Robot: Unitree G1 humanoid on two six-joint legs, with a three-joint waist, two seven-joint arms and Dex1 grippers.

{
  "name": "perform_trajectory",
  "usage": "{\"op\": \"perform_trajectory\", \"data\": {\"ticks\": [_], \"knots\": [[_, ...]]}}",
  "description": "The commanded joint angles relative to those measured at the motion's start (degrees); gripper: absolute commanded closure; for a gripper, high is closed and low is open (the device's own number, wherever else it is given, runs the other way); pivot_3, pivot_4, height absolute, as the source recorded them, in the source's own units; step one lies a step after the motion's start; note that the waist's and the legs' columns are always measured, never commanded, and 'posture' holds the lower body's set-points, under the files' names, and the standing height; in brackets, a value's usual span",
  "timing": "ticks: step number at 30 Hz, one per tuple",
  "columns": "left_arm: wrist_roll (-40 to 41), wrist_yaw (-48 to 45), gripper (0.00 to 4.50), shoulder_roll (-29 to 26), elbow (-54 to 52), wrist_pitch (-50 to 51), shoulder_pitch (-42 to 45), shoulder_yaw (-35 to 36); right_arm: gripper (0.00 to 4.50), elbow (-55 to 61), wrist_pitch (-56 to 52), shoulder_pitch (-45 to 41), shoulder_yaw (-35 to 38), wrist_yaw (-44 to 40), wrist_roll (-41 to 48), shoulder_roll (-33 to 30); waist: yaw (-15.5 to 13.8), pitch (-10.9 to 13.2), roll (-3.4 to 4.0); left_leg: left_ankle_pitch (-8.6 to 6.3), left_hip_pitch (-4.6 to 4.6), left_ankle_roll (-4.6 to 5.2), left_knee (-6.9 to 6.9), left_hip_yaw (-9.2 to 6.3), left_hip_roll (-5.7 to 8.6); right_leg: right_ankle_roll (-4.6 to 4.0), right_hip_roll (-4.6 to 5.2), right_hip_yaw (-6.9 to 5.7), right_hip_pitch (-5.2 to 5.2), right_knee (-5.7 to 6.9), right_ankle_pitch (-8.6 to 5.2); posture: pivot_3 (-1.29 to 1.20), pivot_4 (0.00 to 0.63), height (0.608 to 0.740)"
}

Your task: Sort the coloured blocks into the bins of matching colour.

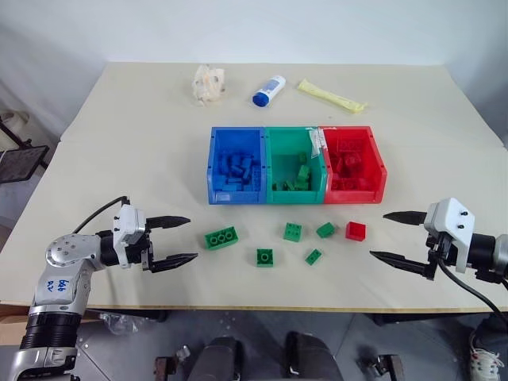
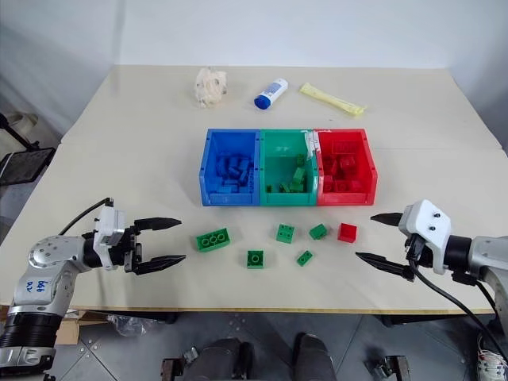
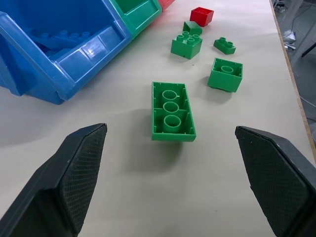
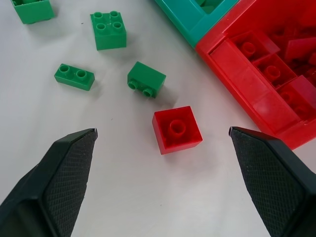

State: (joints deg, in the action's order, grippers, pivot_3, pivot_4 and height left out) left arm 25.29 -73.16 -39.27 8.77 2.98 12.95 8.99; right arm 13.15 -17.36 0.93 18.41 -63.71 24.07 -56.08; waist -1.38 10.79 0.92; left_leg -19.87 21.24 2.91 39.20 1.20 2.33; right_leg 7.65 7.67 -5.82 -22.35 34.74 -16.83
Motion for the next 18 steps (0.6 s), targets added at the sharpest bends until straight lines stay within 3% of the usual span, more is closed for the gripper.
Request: {"op": "perform_trajectory", "data": {"ticks": [1, 10, 18], "knots": [[1.1, -0.4, 0.08, 0.0, -0.1, -0.7, 1.4, 0.5, 0.00, 1.3, 0.3, -0.5, 1.3, 0.8, 0.6, 0.4, 0.0, 0.0, 0.00, 0.00, 0.00, 0.00, 0.00, 0.00, 0.00, 0.00, 0.00, 0.00, 0.00, 0.00, 0.00, 0.00, 0.150, 0.740], [3.4, 3.8, 0.08, 1.6, -2.7, 5.2, 3.1, 0.8, 0.00, 3.0, -2.5, -0.6, 2.0, 2.8, 1.5, 0.5, 0.0, 0.0, 0.00, 0.00, 0.00, 0.00, 0.01, -0.01, 0.00, 0.00, -0.03, -0.01, -0.01, 0.04, 0.00, 0.00, 0.150, 0.740], [4.7, -2.1, 0.08, 0.9, -4.4, 3.7, 0.5, 0.5, 0.00, 6.2, -5.1, 13.0, 14.6, -3.7, 1.7, -2.9, -0.2, 0.0, -0.02, 0.00, 0.02, 0.02, 0.02, -0.06, 0.05, 0.00, -0.07, -0.08, 0.07, -0.03, 0.00, 0.00, 0.150, 0.740]]}}
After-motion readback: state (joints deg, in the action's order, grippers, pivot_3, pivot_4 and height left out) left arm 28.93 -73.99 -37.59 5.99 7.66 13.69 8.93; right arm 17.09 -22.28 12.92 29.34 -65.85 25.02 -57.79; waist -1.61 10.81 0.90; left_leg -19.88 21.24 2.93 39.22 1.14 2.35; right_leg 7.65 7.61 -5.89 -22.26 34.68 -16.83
